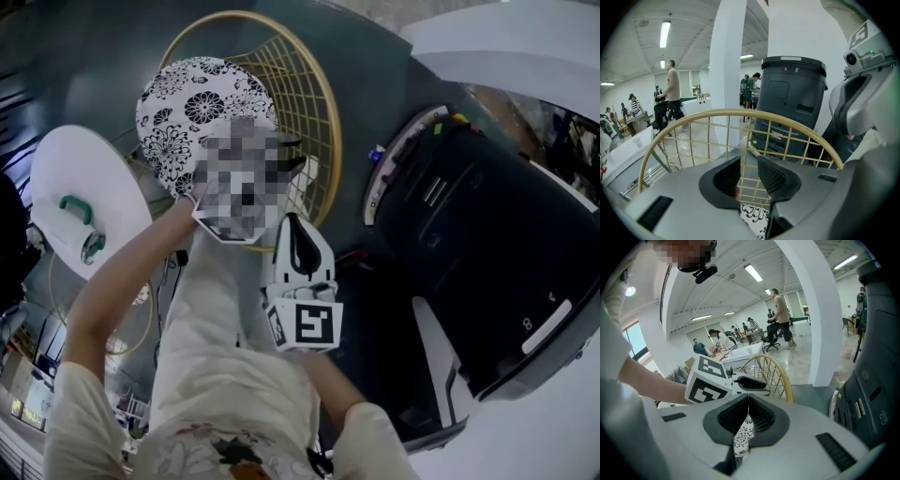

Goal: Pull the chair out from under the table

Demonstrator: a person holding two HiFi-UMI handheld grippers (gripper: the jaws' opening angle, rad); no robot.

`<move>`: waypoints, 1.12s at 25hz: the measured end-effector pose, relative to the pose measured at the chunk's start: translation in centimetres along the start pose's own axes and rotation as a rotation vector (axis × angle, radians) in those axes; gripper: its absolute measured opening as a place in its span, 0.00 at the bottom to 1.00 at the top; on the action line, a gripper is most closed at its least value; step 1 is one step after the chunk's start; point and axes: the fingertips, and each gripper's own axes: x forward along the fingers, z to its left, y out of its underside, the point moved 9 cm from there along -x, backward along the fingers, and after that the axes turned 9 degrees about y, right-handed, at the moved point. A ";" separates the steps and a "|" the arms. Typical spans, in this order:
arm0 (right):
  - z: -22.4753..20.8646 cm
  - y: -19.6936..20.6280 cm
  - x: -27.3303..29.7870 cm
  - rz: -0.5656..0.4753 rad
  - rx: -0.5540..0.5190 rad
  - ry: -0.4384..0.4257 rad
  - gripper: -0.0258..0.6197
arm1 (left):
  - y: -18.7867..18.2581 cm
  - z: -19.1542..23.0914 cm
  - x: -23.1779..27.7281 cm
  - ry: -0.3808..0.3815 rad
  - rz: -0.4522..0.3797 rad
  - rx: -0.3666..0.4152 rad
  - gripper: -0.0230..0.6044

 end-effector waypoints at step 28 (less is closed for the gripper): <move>-1.7 -0.9 0.1 -0.010 0.029 0.012 0.06 | -2.6 1.4 2.4 0.090 -0.062 0.160 0.06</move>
